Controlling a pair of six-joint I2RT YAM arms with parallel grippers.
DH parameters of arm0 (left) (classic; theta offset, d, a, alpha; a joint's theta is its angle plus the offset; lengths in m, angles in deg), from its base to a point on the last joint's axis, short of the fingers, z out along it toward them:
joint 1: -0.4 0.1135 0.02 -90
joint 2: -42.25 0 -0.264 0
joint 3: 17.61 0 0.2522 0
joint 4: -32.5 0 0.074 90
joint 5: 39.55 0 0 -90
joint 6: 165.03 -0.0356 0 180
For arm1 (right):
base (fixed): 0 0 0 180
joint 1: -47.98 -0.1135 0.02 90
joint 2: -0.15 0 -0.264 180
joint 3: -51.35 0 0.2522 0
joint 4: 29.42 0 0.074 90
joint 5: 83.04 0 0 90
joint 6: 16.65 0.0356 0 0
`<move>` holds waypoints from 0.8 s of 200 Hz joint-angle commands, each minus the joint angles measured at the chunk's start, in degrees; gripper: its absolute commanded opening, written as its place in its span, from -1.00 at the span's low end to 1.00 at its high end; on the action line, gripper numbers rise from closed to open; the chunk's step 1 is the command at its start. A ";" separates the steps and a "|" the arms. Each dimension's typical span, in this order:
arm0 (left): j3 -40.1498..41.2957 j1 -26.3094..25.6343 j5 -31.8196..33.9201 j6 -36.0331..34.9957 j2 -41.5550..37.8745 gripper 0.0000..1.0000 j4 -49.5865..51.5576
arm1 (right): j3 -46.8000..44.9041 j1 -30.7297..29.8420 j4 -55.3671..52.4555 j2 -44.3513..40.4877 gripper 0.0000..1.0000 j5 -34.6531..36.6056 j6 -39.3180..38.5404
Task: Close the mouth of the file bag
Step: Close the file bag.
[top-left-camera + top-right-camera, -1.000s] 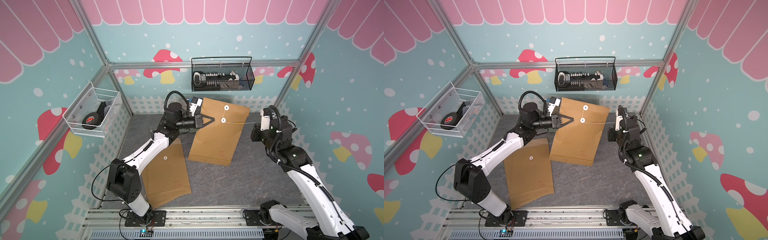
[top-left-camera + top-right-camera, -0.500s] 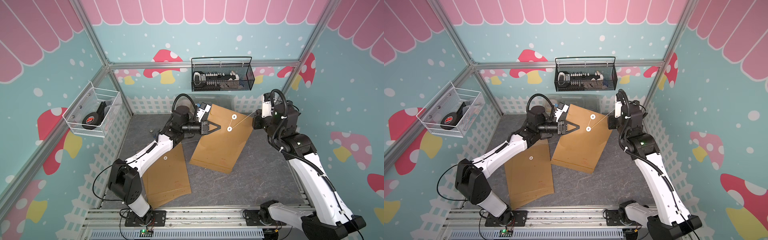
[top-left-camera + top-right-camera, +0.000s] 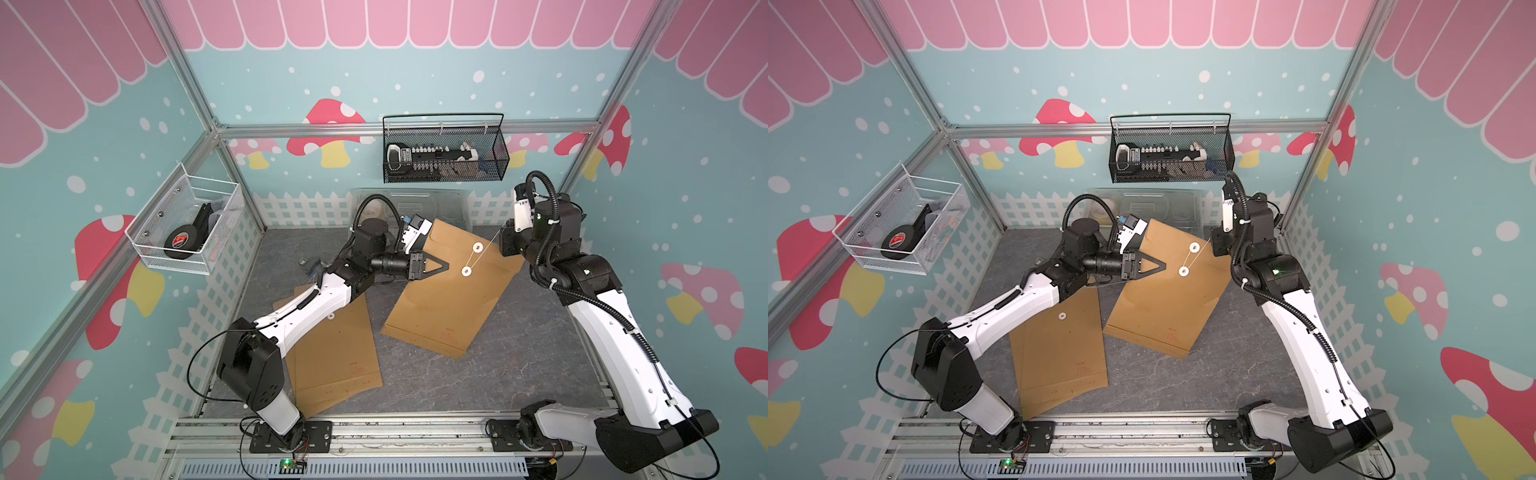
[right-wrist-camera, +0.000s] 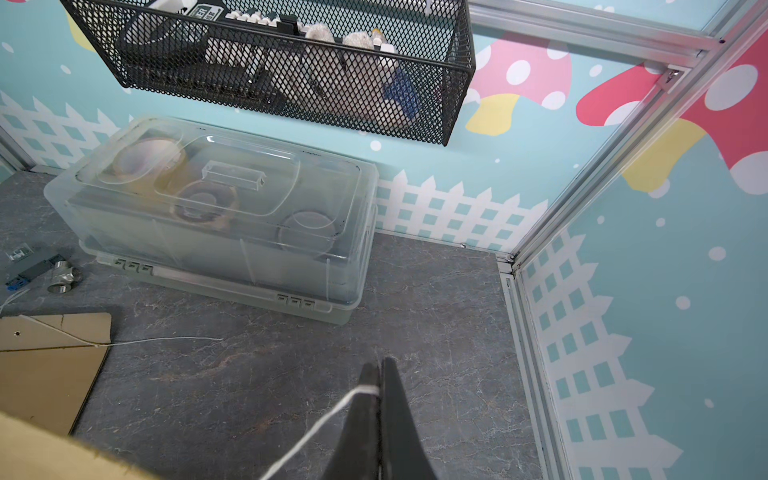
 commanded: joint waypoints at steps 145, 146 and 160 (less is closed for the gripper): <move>-3.13 -2.08 6.29 -4.73 2.39 -1.00 8.07 | 8.52 -11.98 -6.22 6.61 -1.00 6.52 -3.54; -3.15 -2.07 6.35 -4.74 2.43 -1.00 8.11 | 8.58 -12.15 -6.35 6.74 -1.00 7.01 -3.78; -3.17 -1.96 7.13 -4.89 2.38 -1.00 8.32 | 10.25 -14.16 -8.70 7.82 -1.00 10.28 -5.23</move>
